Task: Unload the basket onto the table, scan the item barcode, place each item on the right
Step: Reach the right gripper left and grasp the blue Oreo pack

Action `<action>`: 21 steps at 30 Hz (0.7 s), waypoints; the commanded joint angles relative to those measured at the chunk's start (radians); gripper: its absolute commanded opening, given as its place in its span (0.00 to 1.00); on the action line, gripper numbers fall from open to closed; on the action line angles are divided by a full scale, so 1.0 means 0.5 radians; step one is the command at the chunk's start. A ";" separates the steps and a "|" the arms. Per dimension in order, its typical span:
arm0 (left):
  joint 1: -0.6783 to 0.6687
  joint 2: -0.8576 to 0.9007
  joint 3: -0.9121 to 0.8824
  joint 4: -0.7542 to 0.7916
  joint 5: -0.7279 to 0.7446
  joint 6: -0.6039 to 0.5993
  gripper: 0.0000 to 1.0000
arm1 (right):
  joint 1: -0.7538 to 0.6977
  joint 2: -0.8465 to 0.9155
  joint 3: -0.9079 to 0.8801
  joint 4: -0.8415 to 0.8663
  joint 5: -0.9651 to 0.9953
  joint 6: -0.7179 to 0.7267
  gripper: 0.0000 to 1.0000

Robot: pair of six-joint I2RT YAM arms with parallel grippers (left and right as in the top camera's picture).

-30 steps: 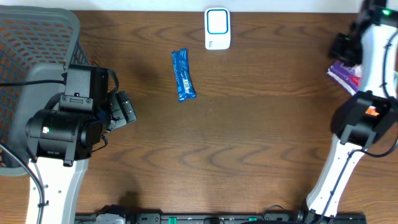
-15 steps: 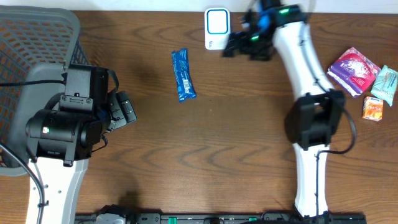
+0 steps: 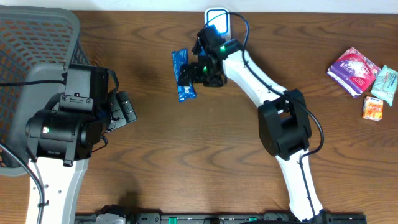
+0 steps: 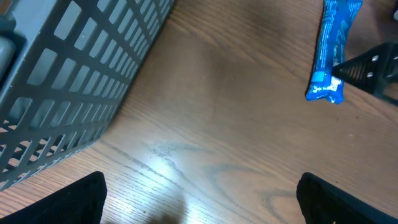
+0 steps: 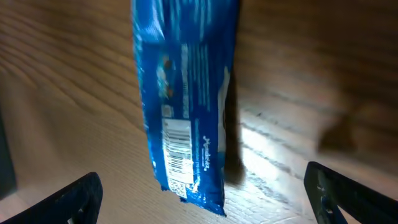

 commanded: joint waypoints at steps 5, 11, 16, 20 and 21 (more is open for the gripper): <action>0.011 0.002 0.018 -0.008 -0.022 0.011 0.98 | 0.009 -0.050 -0.169 0.101 0.011 0.072 0.82; 0.011 0.002 0.018 -0.008 -0.022 0.011 0.98 | 0.037 -0.050 -0.398 0.381 0.008 0.161 0.77; 0.011 0.002 0.018 -0.008 -0.022 0.011 0.98 | 0.037 -0.050 -0.520 0.585 -0.111 0.178 0.59; 0.011 0.002 0.018 -0.008 -0.022 0.011 0.98 | 0.043 -0.050 -0.534 0.623 -0.125 0.215 0.22; 0.011 0.002 0.018 -0.008 -0.022 0.011 0.98 | 0.043 -0.050 -0.534 0.620 -0.127 0.215 0.14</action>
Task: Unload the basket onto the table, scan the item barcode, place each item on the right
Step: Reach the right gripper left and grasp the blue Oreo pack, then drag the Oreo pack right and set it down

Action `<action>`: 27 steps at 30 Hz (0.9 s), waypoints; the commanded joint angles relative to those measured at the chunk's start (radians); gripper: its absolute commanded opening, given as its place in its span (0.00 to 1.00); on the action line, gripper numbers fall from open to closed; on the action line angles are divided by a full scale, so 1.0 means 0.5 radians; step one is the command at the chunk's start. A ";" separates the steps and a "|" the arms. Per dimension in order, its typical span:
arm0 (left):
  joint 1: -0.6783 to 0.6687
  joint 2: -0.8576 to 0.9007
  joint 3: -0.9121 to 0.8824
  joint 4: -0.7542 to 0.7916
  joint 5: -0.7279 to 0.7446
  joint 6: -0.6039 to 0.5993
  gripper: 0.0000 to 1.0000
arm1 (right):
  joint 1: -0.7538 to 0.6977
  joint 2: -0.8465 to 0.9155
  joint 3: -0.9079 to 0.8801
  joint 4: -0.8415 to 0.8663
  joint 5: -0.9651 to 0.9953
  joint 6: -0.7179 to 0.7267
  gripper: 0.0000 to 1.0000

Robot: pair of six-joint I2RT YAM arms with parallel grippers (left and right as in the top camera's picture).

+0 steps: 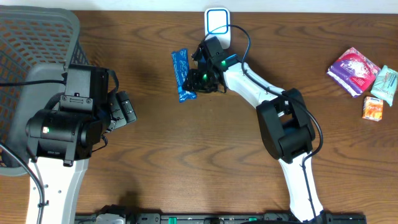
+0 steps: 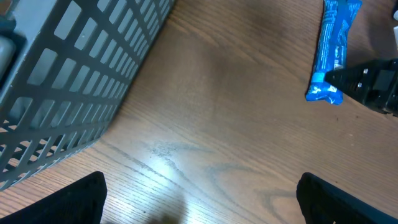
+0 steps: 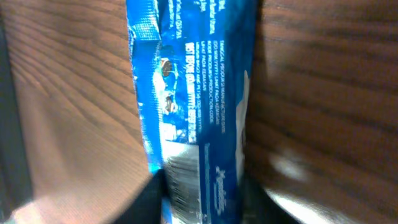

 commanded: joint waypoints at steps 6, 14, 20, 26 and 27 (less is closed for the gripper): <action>0.011 0.002 0.018 -0.008 -0.022 0.011 0.98 | 0.024 0.022 -0.048 -0.089 0.023 -0.027 0.01; 0.011 0.002 0.018 -0.008 -0.022 0.011 0.98 | 0.095 -0.301 -0.048 -0.450 0.755 -0.243 0.01; 0.011 0.002 0.018 -0.008 -0.022 0.011 0.98 | 0.243 -0.580 -0.048 -0.772 1.487 -0.241 0.01; 0.011 0.002 0.018 -0.008 -0.022 0.011 0.98 | 0.404 -0.578 -0.070 -1.051 2.111 -0.091 0.01; 0.011 0.002 0.018 -0.008 -0.022 0.011 0.98 | 0.432 -0.572 -0.095 -1.089 2.239 -0.023 0.01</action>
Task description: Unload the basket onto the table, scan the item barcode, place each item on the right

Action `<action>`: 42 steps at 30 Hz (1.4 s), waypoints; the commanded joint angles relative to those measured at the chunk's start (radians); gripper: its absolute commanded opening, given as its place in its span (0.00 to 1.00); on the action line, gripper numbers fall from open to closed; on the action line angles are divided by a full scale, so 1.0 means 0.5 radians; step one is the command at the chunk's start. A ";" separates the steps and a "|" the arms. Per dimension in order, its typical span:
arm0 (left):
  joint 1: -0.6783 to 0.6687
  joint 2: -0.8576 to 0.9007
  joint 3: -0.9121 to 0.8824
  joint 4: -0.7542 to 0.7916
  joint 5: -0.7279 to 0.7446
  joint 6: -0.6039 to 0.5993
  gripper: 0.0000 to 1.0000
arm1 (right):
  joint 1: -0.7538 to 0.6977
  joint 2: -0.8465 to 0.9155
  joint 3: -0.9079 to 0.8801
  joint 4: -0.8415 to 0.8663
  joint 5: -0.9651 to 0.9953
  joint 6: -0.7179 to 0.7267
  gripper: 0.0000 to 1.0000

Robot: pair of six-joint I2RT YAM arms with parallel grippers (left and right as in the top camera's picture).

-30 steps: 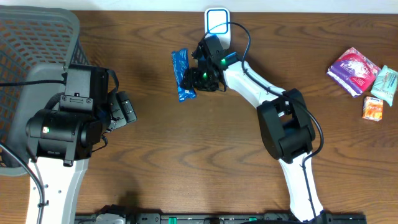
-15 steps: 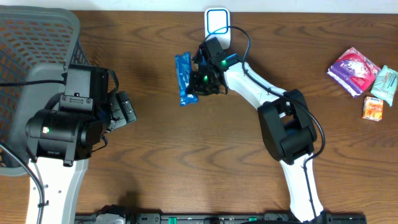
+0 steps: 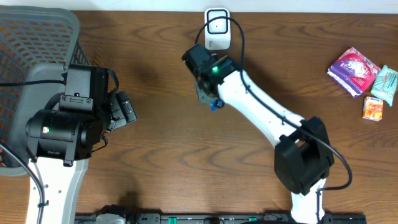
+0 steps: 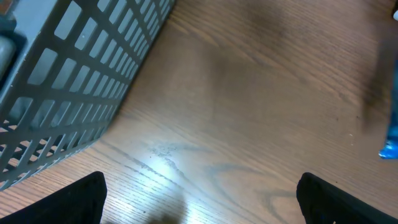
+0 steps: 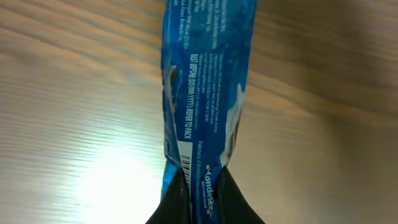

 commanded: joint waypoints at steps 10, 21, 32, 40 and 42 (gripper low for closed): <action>0.011 0.002 0.018 -0.007 -0.023 0.011 0.98 | 0.244 0.021 -0.563 0.151 0.916 0.436 0.01; 0.011 0.002 0.018 -0.007 -0.023 0.011 0.98 | 0.292 0.021 -0.508 0.311 0.639 0.433 0.20; 0.011 0.002 0.018 -0.007 -0.023 0.012 0.98 | 0.013 0.021 -0.078 0.175 0.359 0.298 0.64; 0.011 0.002 0.018 -0.007 -0.024 0.011 0.98 | -0.636 0.021 -0.084 0.226 -0.844 0.027 0.77; 0.011 0.002 0.018 -0.007 -0.023 0.011 0.98 | -0.738 0.021 -0.099 0.252 -1.079 -0.092 0.73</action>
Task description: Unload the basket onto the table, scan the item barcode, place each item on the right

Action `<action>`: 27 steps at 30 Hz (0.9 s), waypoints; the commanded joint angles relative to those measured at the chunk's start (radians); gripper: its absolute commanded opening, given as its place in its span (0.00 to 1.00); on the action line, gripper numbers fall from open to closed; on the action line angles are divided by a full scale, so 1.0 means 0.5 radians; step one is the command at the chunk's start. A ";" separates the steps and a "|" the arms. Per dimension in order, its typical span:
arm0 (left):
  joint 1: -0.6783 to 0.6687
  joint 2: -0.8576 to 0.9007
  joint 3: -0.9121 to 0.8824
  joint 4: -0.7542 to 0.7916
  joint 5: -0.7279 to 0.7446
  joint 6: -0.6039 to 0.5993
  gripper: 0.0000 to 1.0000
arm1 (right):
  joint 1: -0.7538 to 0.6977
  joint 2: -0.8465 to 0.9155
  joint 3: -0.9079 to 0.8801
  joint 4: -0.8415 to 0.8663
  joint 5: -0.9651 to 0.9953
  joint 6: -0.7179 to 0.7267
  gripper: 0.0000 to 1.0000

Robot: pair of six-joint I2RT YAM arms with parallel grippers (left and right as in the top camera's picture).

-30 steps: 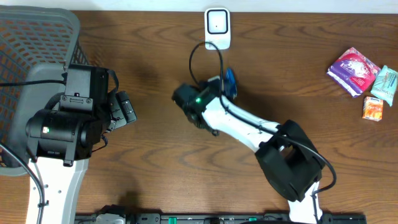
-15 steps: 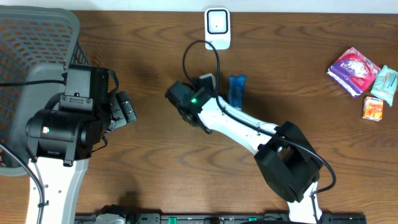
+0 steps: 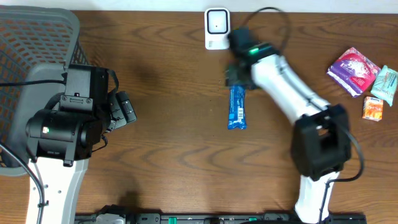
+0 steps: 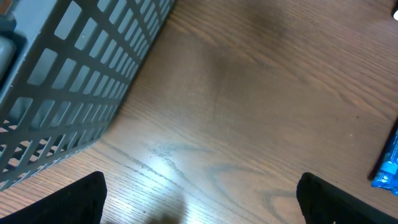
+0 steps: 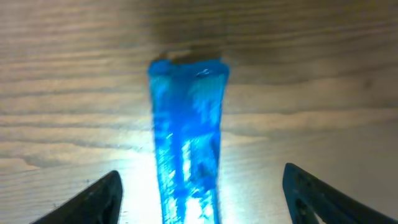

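Note:
A blue snack packet (image 3: 237, 109) lies flat on the wooden table, lengthwise below the white scanner (image 3: 216, 27) at the far edge. My right gripper (image 3: 237, 79) hovers over the packet's far end. In the right wrist view it (image 5: 202, 199) is open, and the blue packet (image 5: 186, 143) lies between and below its fingers (image 5: 99, 196) without touching them. My left gripper (image 4: 202, 199) is open over bare wood near the basket, holding nothing. The packet's end (image 4: 388, 168) shows at the right edge of that view.
A grey mesh basket (image 3: 34, 37) fills the far left corner, also seen as a basket wall (image 4: 74, 81) in the left wrist view. At the right edge lie a purple packet (image 3: 353, 70), a teal packet (image 3: 385, 84) and a small orange item (image 3: 372, 107).
My right gripper was shut on the blue packet just below the scanner. Now it is open and the packet lies on the table further right, below the gripper. The left arm has not moved.
The blue packet lay left of the scanner with my right gripper open above it. Then the gripper was low around the packet, then shut on it and holding it below the scanner. Now the packet lies released on the table, further right.

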 commanded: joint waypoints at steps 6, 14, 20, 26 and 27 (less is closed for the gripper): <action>0.011 0.002 0.018 -0.008 -0.022 0.011 0.98 | -0.169 -0.005 -0.009 0.039 -0.722 -0.394 0.67; 0.011 0.002 0.018 -0.008 -0.022 0.011 0.98 | 0.166 0.018 -0.024 0.027 0.275 -0.051 0.60; 0.011 0.002 0.018 -0.008 -0.022 0.011 0.98 | 0.387 0.127 -0.056 0.044 0.723 0.127 0.60; 0.011 0.002 0.018 -0.008 -0.023 0.011 0.98 | 0.465 0.321 -0.058 0.059 0.911 0.156 0.59; 0.011 0.002 0.018 -0.008 -0.022 0.011 0.98 | 0.468 0.355 -0.058 0.060 0.932 0.156 0.59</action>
